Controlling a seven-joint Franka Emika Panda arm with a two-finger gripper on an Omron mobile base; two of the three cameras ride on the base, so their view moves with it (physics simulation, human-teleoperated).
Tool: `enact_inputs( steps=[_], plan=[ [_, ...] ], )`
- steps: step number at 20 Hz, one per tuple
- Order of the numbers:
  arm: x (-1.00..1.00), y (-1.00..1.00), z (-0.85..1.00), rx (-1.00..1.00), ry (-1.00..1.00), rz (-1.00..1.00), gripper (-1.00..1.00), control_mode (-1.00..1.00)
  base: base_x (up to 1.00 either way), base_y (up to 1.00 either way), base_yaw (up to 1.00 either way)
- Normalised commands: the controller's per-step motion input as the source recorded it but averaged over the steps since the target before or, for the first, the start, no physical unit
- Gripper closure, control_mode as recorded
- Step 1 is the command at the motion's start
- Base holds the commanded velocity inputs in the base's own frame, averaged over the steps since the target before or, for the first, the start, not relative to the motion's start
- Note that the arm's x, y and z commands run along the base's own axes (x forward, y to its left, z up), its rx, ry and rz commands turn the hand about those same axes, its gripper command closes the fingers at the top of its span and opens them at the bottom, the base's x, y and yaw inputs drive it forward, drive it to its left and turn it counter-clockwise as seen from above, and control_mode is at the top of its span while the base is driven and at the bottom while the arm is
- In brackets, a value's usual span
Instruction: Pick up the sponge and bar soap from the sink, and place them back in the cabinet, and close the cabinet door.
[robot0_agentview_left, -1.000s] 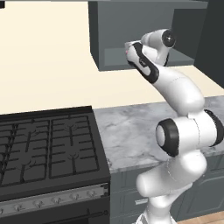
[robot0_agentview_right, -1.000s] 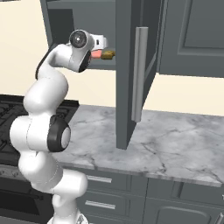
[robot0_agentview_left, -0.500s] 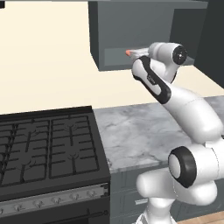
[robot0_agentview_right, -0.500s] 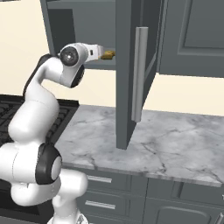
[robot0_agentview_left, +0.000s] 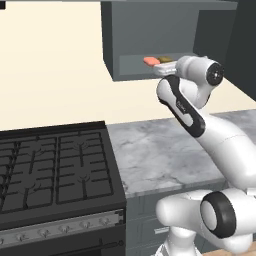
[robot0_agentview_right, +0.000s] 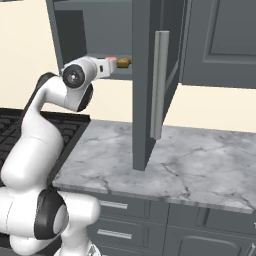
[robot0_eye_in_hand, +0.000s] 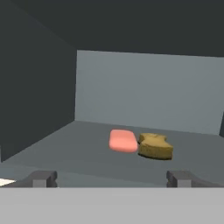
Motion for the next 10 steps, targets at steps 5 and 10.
enact_inputs(
  steps=[5, 10],
  plan=[
    [-0.24, -0.17, 0.00, 0.00, 0.00, 0.00, -1.00, -1.00, 0.00, 0.00, 0.00],
    [-0.28, -0.20, 0.00, 0.00, 0.00, 0.00, -1.00, -1.00, 0.00, 0.00, 0.00]
  ],
)
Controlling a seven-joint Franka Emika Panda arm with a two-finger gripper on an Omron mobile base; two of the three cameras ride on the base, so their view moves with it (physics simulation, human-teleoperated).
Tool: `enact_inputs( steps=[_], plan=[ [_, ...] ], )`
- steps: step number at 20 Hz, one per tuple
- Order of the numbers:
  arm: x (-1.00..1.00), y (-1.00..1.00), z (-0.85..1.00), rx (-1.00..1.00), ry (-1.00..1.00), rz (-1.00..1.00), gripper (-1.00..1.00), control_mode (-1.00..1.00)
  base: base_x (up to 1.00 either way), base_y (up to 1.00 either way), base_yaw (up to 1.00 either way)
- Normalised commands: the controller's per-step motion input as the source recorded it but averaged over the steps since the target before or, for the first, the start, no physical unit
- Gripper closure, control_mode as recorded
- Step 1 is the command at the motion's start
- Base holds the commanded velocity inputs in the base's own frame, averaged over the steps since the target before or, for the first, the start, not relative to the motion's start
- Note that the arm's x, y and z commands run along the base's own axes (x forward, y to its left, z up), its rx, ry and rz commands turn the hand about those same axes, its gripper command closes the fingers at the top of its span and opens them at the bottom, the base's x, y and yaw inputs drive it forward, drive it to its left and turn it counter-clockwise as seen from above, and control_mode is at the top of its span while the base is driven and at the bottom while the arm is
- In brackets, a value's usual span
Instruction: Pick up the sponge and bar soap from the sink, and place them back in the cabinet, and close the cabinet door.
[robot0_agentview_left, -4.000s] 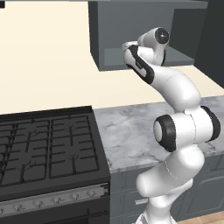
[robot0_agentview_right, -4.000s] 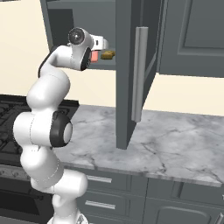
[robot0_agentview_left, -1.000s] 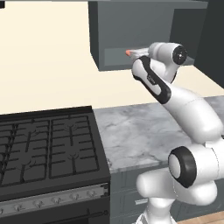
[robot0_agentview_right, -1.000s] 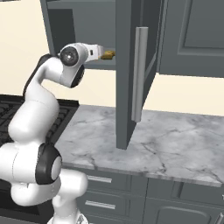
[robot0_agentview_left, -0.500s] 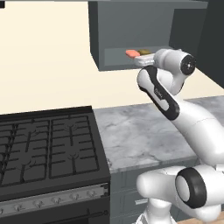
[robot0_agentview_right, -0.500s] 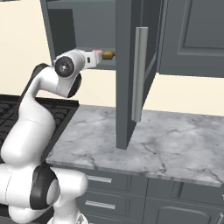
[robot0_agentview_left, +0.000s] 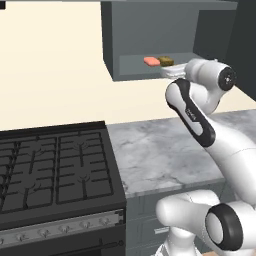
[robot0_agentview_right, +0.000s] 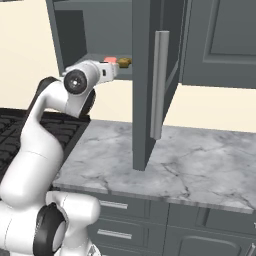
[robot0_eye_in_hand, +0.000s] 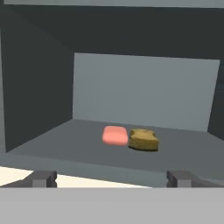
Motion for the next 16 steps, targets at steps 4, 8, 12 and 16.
enact_inputs(
  steps=[4, 8, 12, 16],
  plan=[
    [-0.32, -0.17, 0.00, 0.00, 0.00, 0.00, -1.00, -1.00, 0.00, 0.00, 0.00],
    [-0.39, -0.10, 0.00, 0.00, 0.00, -0.01, -1.00, -1.00, 0.00, 0.00, 0.00],
    [-0.51, -0.15, 0.00, 0.00, -0.01, -0.12, -1.00, -1.00, 0.00, 0.00, 0.00],
    [-0.44, -0.06, 0.00, 0.00, -0.02, -0.16, -1.00, -1.00, 0.00, 0.00, 0.00]
  ],
)
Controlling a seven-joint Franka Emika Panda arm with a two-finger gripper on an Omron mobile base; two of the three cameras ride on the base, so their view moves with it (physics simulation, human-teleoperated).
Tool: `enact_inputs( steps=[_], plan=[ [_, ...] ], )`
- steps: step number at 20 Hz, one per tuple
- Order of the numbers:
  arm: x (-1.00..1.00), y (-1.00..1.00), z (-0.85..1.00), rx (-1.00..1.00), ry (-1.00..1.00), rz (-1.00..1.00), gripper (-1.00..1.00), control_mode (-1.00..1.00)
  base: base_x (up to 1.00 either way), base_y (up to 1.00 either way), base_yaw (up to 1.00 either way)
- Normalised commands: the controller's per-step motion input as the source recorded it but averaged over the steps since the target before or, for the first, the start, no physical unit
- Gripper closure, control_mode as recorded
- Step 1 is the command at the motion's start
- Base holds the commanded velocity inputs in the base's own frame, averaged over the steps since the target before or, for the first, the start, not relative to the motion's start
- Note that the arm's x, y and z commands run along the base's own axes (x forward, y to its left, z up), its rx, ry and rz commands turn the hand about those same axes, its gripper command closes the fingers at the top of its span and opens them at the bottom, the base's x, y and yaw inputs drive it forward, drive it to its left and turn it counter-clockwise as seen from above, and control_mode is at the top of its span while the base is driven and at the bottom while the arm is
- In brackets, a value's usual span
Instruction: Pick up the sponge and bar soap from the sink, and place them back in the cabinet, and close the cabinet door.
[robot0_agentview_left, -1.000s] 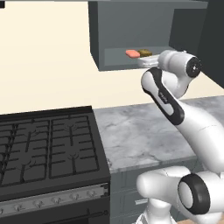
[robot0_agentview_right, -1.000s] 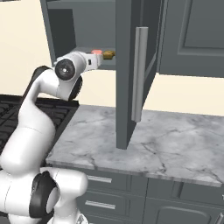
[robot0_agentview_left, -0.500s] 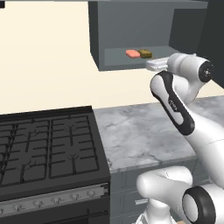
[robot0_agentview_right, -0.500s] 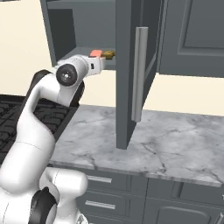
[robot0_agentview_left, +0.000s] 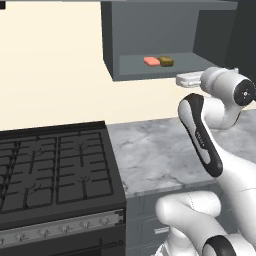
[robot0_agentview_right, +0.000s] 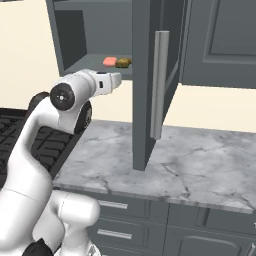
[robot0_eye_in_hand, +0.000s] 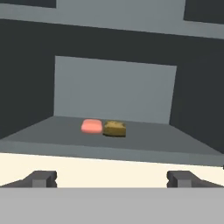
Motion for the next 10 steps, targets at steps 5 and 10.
enact_inputs(
  steps=[5, 10],
  plan=[
    [-0.52, -0.25, 0.00, -0.01, 0.00, -0.08, -1.00, -1.00, 0.00, 0.00, 0.00],
    [-0.59, -0.30, 0.00, 0.00, 0.00, 0.00, -1.00, -1.00, 0.00, 0.00, 0.00]
  ],
)
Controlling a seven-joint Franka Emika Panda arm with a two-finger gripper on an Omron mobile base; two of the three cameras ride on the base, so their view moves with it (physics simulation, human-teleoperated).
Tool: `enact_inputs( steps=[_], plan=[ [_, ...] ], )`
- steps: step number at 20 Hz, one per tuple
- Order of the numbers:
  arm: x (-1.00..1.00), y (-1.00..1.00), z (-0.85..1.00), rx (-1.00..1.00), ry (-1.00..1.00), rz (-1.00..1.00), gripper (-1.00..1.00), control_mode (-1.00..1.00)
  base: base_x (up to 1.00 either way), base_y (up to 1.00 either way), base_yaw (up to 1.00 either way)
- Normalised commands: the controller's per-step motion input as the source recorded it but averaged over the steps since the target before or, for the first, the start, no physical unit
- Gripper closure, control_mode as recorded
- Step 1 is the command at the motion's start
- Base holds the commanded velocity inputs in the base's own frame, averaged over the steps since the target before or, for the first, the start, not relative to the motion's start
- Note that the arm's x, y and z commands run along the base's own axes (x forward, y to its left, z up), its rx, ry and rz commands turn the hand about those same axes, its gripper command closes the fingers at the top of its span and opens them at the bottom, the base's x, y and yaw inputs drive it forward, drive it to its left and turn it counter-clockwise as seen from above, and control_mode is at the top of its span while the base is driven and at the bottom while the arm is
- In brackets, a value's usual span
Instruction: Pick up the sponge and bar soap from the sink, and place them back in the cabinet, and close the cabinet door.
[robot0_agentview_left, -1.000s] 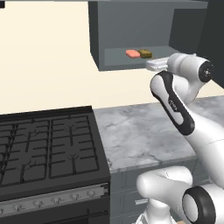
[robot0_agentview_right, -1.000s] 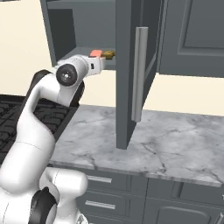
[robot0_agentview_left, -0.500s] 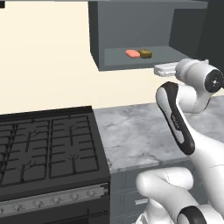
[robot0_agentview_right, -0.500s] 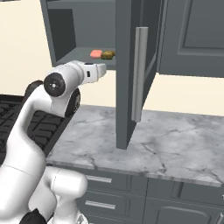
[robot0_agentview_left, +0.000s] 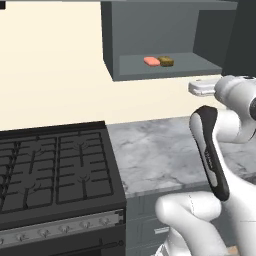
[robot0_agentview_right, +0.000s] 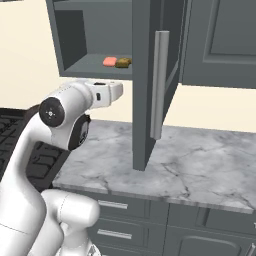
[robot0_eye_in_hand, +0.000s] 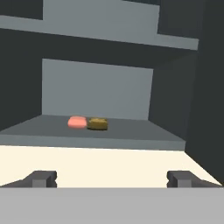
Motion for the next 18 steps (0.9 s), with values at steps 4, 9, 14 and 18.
enact_inputs(
  steps=[4, 9, 14, 18],
  plan=[
    [-0.55, -0.18, 0.00, 0.00, -0.01, 0.00, -1.00, -1.00, 0.00, 0.00, 0.00],
    [-0.73, -0.13, 0.00, 0.00, -0.05, 0.00, -1.00, -1.00, 0.00, 0.00, 0.00],
    [-0.76, -0.18, 0.00, 0.00, -0.06, 0.00, -1.00, -1.00, 0.00, 0.00, 0.00],
    [-0.74, -0.17, 0.00, 0.00, -0.04, 0.00, -1.00, -1.00, 0.00, 0.00, 0.00]
  ],
)
